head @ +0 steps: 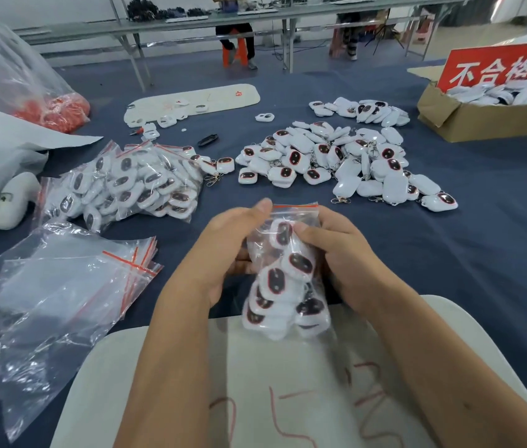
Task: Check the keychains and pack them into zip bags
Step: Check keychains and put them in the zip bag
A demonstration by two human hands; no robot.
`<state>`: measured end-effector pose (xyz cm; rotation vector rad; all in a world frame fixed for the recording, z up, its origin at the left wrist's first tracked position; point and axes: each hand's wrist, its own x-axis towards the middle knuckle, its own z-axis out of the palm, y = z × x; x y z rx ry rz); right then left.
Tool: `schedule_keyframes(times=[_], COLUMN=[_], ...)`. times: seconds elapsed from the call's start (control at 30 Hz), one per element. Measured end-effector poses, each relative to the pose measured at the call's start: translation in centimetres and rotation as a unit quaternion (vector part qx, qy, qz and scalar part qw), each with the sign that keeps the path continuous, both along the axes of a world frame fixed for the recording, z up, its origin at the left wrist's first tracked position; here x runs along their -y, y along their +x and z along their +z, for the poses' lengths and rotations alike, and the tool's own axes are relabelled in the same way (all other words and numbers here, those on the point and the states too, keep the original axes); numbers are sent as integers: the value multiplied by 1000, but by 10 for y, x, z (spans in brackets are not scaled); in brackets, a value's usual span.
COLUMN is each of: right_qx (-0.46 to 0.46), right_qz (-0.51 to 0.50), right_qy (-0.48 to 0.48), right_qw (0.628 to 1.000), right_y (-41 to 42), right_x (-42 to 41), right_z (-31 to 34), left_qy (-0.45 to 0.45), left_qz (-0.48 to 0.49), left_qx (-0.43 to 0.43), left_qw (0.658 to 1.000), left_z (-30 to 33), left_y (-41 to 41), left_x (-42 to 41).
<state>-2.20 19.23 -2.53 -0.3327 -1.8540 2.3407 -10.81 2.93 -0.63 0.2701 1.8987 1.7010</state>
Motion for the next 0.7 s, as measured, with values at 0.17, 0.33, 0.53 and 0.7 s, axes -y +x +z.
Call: schedule_keyframes(times=[0.17,0.33,0.53,0.7], right_qx=[18,-8,-18,-33], right_qz=[-94,-147,-189,-197], right_qy=[97,97,49,126], right_qw=[991,984,981,972], right_y=[-3,-10,-17,-11], right_x=[0,-4,-8,-10], right_z=[-12,-12,-13,-17], left_qy=[24,42,85,-43], left_qz=[89,121,141,113], left_qx=[-6,-77,-179,-353], left_qw=[996,989,970,928], left_z=[-4,-8,-11,-12], left_y=[-1,-7,-11,-13], left_x=[-1,7,8,7])
